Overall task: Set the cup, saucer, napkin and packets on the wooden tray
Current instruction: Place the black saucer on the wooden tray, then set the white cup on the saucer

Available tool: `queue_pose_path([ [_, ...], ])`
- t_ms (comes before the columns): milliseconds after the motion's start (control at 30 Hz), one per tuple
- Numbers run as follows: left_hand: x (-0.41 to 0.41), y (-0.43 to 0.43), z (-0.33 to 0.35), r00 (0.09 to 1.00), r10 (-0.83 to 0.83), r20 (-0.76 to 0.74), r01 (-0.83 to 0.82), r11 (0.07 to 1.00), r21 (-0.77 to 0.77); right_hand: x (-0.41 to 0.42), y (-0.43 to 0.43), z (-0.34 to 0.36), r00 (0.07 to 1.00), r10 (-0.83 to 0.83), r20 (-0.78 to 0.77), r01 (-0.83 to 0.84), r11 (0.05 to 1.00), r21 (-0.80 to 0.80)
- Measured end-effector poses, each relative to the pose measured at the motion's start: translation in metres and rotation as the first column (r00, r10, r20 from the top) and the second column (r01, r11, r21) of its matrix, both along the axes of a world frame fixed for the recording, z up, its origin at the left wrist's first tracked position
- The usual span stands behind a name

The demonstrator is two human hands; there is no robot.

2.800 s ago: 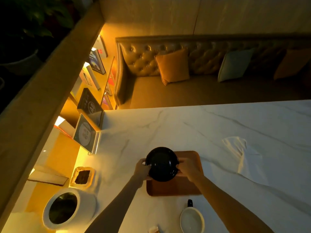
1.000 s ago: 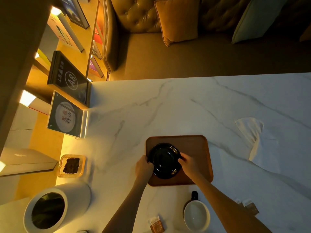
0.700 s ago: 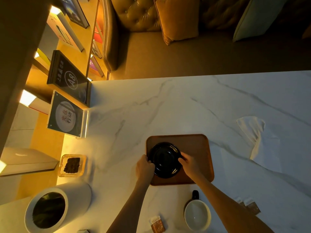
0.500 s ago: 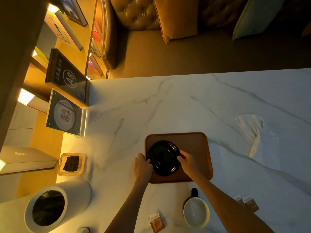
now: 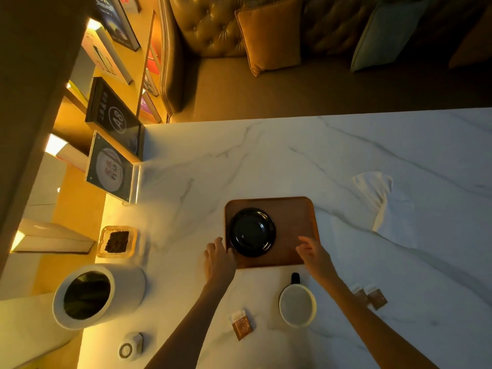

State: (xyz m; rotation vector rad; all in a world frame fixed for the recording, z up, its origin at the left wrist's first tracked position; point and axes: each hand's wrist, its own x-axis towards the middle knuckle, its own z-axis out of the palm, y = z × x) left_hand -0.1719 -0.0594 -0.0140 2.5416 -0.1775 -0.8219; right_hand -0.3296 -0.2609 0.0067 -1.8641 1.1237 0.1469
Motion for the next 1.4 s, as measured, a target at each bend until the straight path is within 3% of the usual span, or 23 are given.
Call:
queue_pose_path([
  [267,-0.068,0.031,0.034,0.992,-0.102,-0.068,0.101,0.995,-0.019,-0.098,0.009,0.004,0.995,-0.1,0.005,0.1,0.995,0.03],
  [467,-0.114,0.046,0.06,0.99,-0.048,-0.133,0.048,0.999,-0.001,-0.122,0.009,0.002,0.996,-0.071,0.053,0.062,0.987,0.151],
  [700,-0.153,0.037,0.075,0.981,-0.055,-0.187,0.058,0.998,0.013,-0.14,0.005,0.013,0.996,-0.075,0.057,0.063,0.98,0.187],
  [800,-0.161,0.025,0.069,0.961,-0.168,-0.22,0.182,0.982,0.042,-0.148,0.005,0.021,0.995,-0.091,0.028,0.083,0.973,0.217],
  [1400,-0.158,-0.023,0.042,0.894,-0.169,-0.414,0.167,0.985,-0.041,-0.119,0.05,0.011,0.976,-0.097,-0.197,0.168,0.907,0.385],
])
